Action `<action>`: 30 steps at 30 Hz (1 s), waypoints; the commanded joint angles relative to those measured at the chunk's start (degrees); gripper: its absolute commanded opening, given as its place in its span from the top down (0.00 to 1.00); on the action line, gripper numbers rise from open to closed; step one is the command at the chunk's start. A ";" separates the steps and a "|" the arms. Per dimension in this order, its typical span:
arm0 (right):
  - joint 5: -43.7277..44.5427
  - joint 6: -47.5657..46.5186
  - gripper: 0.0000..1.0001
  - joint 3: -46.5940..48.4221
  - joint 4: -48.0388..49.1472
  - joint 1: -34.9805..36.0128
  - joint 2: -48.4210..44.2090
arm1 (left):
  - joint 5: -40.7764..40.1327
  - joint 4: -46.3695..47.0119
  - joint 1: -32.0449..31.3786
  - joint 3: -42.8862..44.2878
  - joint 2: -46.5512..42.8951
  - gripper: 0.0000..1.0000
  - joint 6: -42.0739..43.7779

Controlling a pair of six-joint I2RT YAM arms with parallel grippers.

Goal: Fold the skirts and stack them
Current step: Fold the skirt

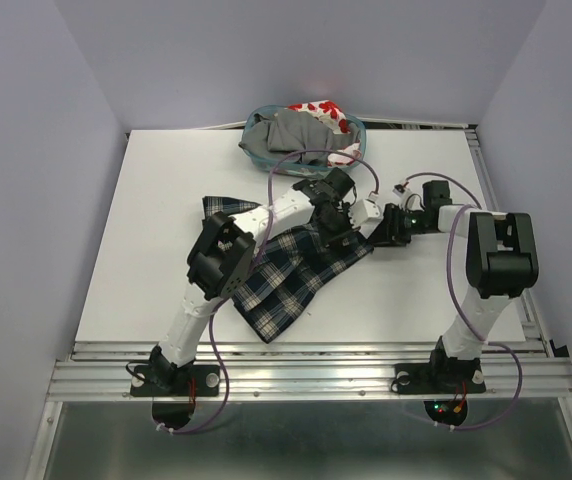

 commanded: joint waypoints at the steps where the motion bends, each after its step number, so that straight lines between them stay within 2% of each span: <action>1: -0.51 -1.16 0.55 -1.82 0.47 2.15 1.61 | 2.43 -3.30 -0.04 4.81 -1.15 1.00 -4.44; 3: -0.33 -0.90 0.62 -2.52 1.17 2.85 1.61 | 3.14 -4.45 -0.12 5.52 -1.24 1.00 -6.19; 7: 0.37 0.16 0.83 -3.23 2.58 3.38 1.96 | 3.31 -6.20 -0.21 6.40 -1.42 1.00 -9.88; 8: 0.46 0.68 0.92 -3.15 2.76 3.38 2.23 | 3.49 -6.73 -0.12 6.92 -1.42 1.00 -11.11; 10: 0.81 1.56 0.99 -3.23 3.02 3.38 2.32 | 5.15 -9.19 -0.39 8.33 -1.15 1.00 -14.36; 19: 1.42 4.55 0.99 -5.78 6.36 3.38 0.74 | 6.66 -7.89 -1.97 5.35 -4.40 1.00 -22.10; 23: 1.34 5.26 0.99 -6.48 7.15 3.91 0.21 | 4.89 -7.18 -2.32 6.49 -2.65 1.00 -26.41; 26: 1.25 5.52 0.99 -6.84 7.24 3.91 -0.23 | 6.56 -4.29 -2.41 5.88 -2.56 1.00 -28.52; 30: 1.51 5.43 0.99 -7.27 7.24 3.91 -0.85 | 4.72 -0.50 -2.50 5.61 -1.95 1.00 -30.81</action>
